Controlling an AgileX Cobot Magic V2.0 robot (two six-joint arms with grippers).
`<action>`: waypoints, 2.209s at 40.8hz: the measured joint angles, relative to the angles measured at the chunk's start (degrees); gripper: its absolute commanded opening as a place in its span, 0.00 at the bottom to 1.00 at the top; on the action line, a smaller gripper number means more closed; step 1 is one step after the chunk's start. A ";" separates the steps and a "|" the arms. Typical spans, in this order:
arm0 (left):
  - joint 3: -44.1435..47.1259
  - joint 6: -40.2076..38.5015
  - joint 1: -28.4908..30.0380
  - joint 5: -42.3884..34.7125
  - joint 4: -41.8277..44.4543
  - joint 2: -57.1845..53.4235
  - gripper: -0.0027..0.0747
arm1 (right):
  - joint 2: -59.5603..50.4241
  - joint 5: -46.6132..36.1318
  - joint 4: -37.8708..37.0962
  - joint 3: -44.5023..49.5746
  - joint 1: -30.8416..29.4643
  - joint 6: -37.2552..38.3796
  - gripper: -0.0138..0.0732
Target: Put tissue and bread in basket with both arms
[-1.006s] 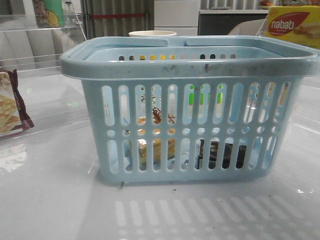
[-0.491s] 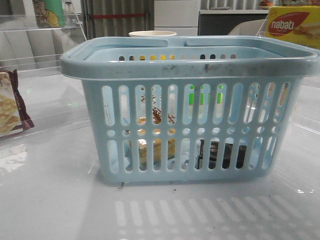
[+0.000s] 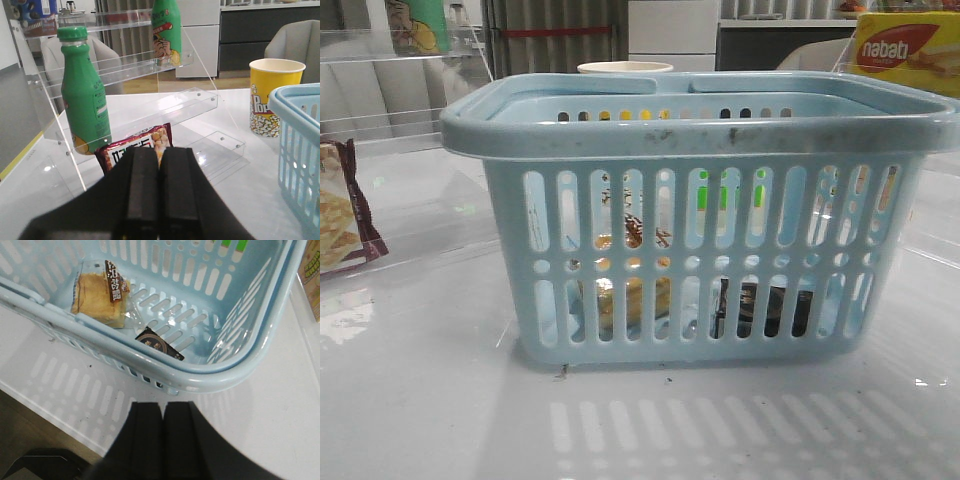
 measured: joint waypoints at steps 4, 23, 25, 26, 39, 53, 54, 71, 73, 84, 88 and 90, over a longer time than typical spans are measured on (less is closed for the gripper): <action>3.02 -0.88 0.00 -2.40 0.32 -1.77 0.15 | 0.00 0.00 0.00 0.00 0.00 0.00 0.22; 15.66 -19.64 -0.53 -18.60 19.29 -4.81 0.15 | 0.00 0.00 0.00 0.00 0.00 0.00 0.22; 15.66 -19.73 -0.66 -19.28 19.41 -4.81 0.15 | 0.00 0.00 0.00 0.00 0.00 0.00 0.22; 15.66 -19.73 -0.81 -19.92 19.53 -4.81 0.15 | 0.00 0.00 0.00 0.00 0.00 0.00 0.22; 15.66 -19.86 -2.82 -19.81 20.15 -4.81 0.15 | 0.00 0.00 0.00 0.00 0.00 0.00 0.22; 15.66 -19.86 -2.82 -17.78 19.94 -4.81 0.15 | 0.00 0.00 0.00 0.00 0.00 0.00 0.22; 15.66 -19.86 -2.82 -17.78 19.94 -4.81 0.15 | 0.00 0.00 0.00 0.00 0.00 0.00 0.22; 15.66 -19.86 -2.82 -18.04 19.94 -4.81 0.15 | 0.00 0.00 0.00 0.00 0.00 0.00 0.22; 15.66 -19.86 -2.82 -18.13 19.94 -4.81 0.15 | 0.00 0.00 0.00 0.00 0.00 0.00 0.22; 15.66 -19.86 -2.82 -18.13 19.94 -4.81 0.15 | 0.00 0.00 0.00 0.00 0.00 0.00 0.22; 15.66 -19.86 -2.82 -18.13 19.94 -4.81 0.15 | 0.00 0.00 0.00 0.00 0.00 0.00 0.22; 15.66 -19.86 -2.82 -18.13 19.94 -4.81 0.15 | 0.00 0.00 0.00 0.00 0.00 0.00 0.22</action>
